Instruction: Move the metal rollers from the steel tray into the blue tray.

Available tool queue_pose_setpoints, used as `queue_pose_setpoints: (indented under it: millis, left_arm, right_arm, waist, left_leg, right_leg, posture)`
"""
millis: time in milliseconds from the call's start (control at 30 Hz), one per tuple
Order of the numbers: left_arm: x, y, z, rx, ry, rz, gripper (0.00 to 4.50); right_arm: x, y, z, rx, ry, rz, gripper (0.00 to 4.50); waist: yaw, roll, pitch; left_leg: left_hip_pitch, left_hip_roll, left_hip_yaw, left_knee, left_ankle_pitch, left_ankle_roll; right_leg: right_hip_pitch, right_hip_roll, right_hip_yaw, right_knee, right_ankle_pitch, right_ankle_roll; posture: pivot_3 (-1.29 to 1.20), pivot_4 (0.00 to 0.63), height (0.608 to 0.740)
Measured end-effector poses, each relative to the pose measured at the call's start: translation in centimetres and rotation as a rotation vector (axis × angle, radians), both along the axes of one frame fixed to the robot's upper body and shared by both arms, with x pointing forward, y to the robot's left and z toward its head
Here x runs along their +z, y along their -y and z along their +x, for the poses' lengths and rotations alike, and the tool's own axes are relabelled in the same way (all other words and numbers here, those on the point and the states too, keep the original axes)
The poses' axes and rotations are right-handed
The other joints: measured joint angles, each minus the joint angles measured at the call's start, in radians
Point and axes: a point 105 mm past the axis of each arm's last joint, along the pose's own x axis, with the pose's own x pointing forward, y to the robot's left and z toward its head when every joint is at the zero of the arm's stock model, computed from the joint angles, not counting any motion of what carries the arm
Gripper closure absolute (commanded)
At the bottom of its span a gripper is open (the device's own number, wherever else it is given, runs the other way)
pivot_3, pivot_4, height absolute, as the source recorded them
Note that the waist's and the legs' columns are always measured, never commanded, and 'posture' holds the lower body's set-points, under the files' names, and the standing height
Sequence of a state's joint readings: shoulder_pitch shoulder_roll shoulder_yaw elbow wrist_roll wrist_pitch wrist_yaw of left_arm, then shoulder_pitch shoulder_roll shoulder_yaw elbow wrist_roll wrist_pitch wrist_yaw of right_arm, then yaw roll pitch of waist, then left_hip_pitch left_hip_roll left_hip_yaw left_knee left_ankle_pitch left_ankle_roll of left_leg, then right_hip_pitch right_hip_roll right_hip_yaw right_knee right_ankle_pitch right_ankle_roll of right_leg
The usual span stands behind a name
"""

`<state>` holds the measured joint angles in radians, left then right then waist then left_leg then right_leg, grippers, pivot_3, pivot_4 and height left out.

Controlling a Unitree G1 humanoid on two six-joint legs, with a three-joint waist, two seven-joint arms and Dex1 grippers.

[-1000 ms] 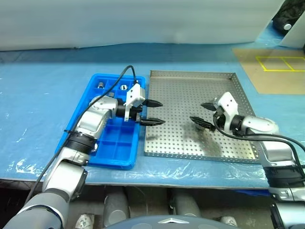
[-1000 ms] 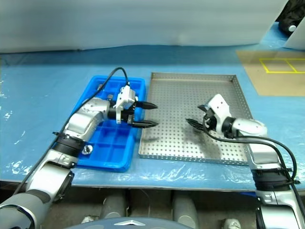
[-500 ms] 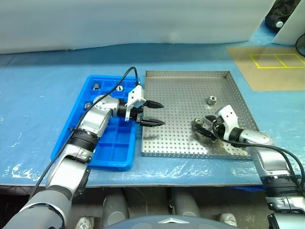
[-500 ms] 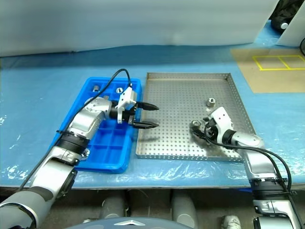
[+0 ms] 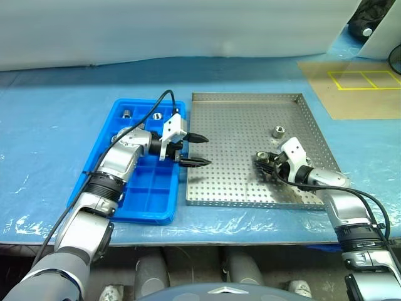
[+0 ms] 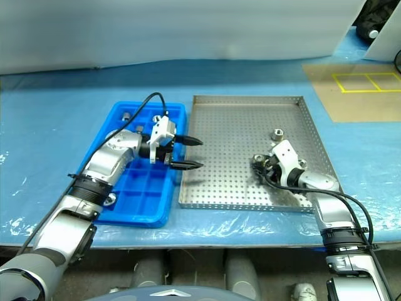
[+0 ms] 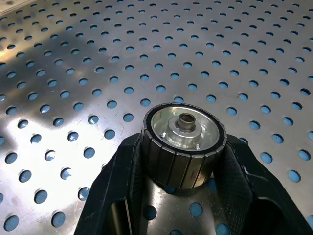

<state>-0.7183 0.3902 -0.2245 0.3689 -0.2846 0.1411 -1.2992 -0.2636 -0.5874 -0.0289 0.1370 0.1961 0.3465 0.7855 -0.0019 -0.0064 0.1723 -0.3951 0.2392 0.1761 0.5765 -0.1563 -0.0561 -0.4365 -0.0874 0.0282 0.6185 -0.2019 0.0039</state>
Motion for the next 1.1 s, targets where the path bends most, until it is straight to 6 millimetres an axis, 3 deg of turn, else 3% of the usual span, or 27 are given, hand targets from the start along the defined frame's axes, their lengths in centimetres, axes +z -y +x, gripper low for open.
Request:
queue_pose_setpoints:
  millis: [167, 300, 400, 500, 600, 767, 1100]
  left_arm:
    - [-0.1, -0.9, 0.0, 0.024, -0.007, 0.017, 0.76]
    - [1.2, -3.6, 0.4, 0.107, 0.001, 0.019, 0.76]
    - [2.0, -6.2, 0.3, 0.177, 0.016, 0.033, 0.76]
    - [1.4, -9.5, -0.3, 0.279, -0.003, 0.079, 0.76]
    - [1.6, -11.3, -1.0, 0.344, 0.001, 0.093, 0.76]
    - [1.6, -14.5, -2.5, 0.471, 0.002, 0.117, 0.76]
    - [1.0, -16.6, -4.9, 0.614, -0.021, 0.112, 0.76]
  right_arm:
    - [0.2, -0.7, 0.3, 0.02, 0.014, -0.02, 2.81]
    - [2.3, -3.3, 1.4, 0.101, 0.074, -0.01, 2.81]
    - [4.9, -6.2, 2.3, 0.198, 0.147, 0.01, 2.81]
    - [7.0, -10.7, 2.6, 0.356, 0.197, 0.044, 2.81]
    - [7.9, -13.9, 2.8, 0.473, 0.212, 0.07, 2.81]
    - [7.0, -17.4, 2.9, 0.6, 0.185, 0.077, 2.81]
    - [5.4, -21.1, 2.4, 0.746, 0.145, 0.083, 2.81]
  waist:
    - [-0.003, 0.0, 0.0]
    - [-0.011, 0.0, 0.0]
    - [-0.009, 0.0, 0.0]
    - [-0.004, 0.0, 0.0]
    - [0.025, 0.0, 0.0]
    - [0.066, 0.0, 0.001]
    - [0.107, -0.001, 0.001]
  left_leg:
    - [0.0, 0.0, 0.0, 0.0, 0.0, 0.0]
    - [0.0, 0.001, 0.0, -0.002, 0.001, -0.001]
    - [0.0, 0.001, 0.0, -0.004, 0.001, -0.002]
    - [-0.001, 0.003, 0.0, -0.008, 0.002, -0.004]
    - [-0.001, 0.003, -0.001, -0.01, 0.003, -0.005]
    - [-0.001, 0.002, -0.001, -0.012, 0.003, -0.005]
    - [-0.004, 0.003, -0.003, -0.013, 0.004, -0.007]
  right_leg:
    - [-0.001, 0.0, 0.0, 0.0, 0.0, 0.0]
    - [-0.003, 0.001, 0.0, 0.001, 0.0, 0.0]
    - [-0.003, 0.001, 0.0, 0.001, 0.0, 0.0]
    - [-0.005, 0.001, -0.002, 0.0, -0.001, -0.001]
    - [-0.005, 0.001, -0.003, 0.0, -0.002, -0.003]
    - [-0.005, -0.001, -0.005, -0.001, -0.003, -0.003]
    - [-0.005, -0.001, -0.009, 0.0, -0.004, -0.004]
  posture:
    - [-0.24, 0.15, 0.74]
    - [-0.17, 0.15, 0.74]
    - [-0.09, 0.15, 0.74]
    - [-0.03, 0.15, 0.74]
    - [0.03, 0.15, 0.74]
    - [0.14, 0.15, 0.74]
    - [0.21, 0.15, 0.74]
